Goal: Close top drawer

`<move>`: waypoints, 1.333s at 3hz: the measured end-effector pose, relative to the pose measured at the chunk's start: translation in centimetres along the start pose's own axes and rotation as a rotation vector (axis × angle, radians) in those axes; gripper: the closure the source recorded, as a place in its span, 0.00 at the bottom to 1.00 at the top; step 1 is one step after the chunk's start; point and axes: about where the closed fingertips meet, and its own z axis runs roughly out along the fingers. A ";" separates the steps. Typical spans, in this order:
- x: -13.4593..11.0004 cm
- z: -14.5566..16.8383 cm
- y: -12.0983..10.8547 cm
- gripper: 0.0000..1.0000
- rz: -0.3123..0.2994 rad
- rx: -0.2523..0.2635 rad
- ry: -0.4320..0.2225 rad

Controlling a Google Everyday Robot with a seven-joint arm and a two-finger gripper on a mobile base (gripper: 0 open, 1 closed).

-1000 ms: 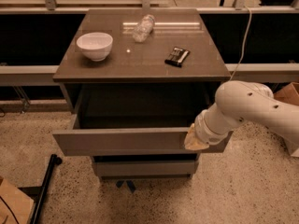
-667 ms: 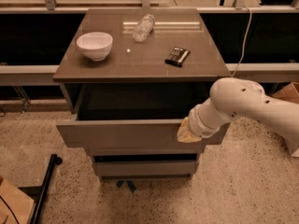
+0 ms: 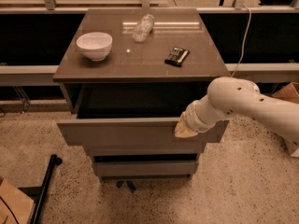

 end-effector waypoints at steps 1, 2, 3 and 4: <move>-0.1 -0.1 0.2 1.00 0.000 0.000 0.000; 0.5 0.9 -2.9 1.00 -0.012 0.040 -0.009; 0.4 0.9 -2.6 1.00 -0.011 0.040 -0.009; 0.8 1.2 -3.1 1.00 -0.002 0.054 -0.004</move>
Offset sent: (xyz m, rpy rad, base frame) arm 0.1365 -0.0069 0.0005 0.0421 -0.1747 -0.0144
